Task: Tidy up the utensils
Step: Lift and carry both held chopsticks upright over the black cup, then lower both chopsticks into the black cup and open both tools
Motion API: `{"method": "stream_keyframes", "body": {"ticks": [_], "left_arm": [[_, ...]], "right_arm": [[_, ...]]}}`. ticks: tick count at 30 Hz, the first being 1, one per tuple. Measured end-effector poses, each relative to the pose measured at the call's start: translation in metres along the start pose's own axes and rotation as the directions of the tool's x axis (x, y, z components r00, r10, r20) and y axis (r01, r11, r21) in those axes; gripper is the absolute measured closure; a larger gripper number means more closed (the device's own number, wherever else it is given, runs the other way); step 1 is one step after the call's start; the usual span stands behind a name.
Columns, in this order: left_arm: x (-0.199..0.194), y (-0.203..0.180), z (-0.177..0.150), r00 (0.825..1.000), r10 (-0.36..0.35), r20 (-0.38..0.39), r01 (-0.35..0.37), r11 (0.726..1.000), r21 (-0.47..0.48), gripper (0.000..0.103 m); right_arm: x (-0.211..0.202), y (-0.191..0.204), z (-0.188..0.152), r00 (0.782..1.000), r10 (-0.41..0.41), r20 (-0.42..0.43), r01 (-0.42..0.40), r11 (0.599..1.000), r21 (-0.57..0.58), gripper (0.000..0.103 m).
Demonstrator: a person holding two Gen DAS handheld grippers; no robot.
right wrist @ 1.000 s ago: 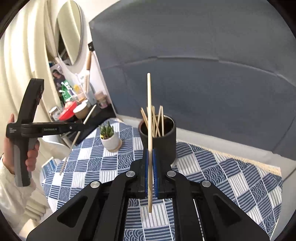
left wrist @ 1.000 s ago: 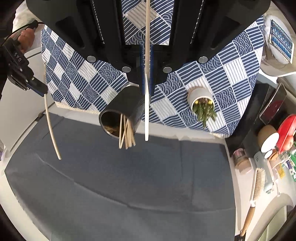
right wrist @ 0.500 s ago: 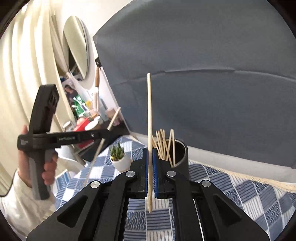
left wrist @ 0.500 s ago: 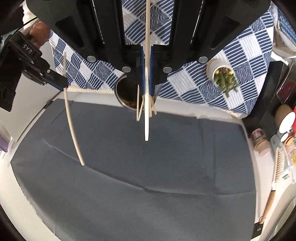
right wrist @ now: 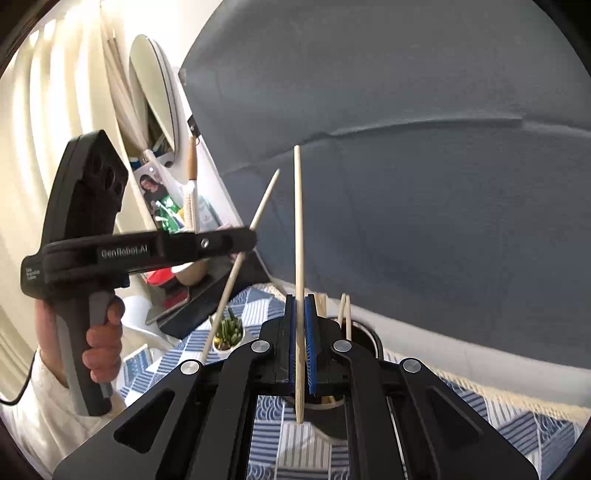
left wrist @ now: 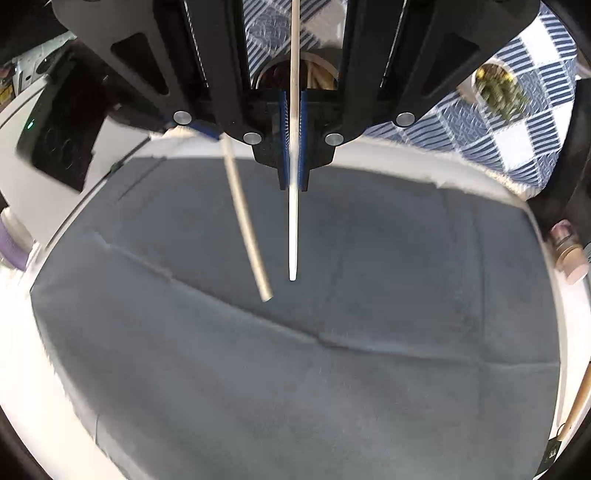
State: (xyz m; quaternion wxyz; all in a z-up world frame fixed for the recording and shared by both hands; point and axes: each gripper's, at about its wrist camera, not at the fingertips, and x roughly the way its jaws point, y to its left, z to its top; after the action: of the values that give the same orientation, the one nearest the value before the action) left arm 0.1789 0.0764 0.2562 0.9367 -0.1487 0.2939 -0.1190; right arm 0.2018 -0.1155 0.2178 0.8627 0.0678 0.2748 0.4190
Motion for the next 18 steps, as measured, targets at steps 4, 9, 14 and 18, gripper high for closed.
{"method": "stream_keyframes", "body": {"ticks": [4, 9, 14, 18], "left_arm": [[0.016, 0.001, -0.001, 0.998, -0.033, 0.062, 0.032, 0.999, 0.010, 0.098], [0.039, 0.006, -0.012, 0.995, -0.045, 0.084, 0.044, 0.999, 0.013, 0.098], [0.052, 0.017, -0.031, 0.997, -0.028, 0.066, 0.029, 0.999, -0.017, 0.098], [0.047, 0.018, -0.042, 0.997, -0.022, 0.075, 0.022, 1.000, -0.004, 0.098]], "right_arm": [[0.019, -0.016, -0.011, 1.000, 0.021, -0.001, -0.020, 0.999, 0.043, 0.098], [0.031, -0.030, -0.025, 0.999, 0.036, -0.005, -0.036, 0.997, 0.074, 0.098], [0.034, -0.033, -0.035, 0.999, 0.026, -0.022, -0.024, 0.997, 0.067, 0.098], [0.028, -0.031, -0.035, 1.000, 0.011, -0.013, -0.011, 0.998, 0.055, 0.098]]}}
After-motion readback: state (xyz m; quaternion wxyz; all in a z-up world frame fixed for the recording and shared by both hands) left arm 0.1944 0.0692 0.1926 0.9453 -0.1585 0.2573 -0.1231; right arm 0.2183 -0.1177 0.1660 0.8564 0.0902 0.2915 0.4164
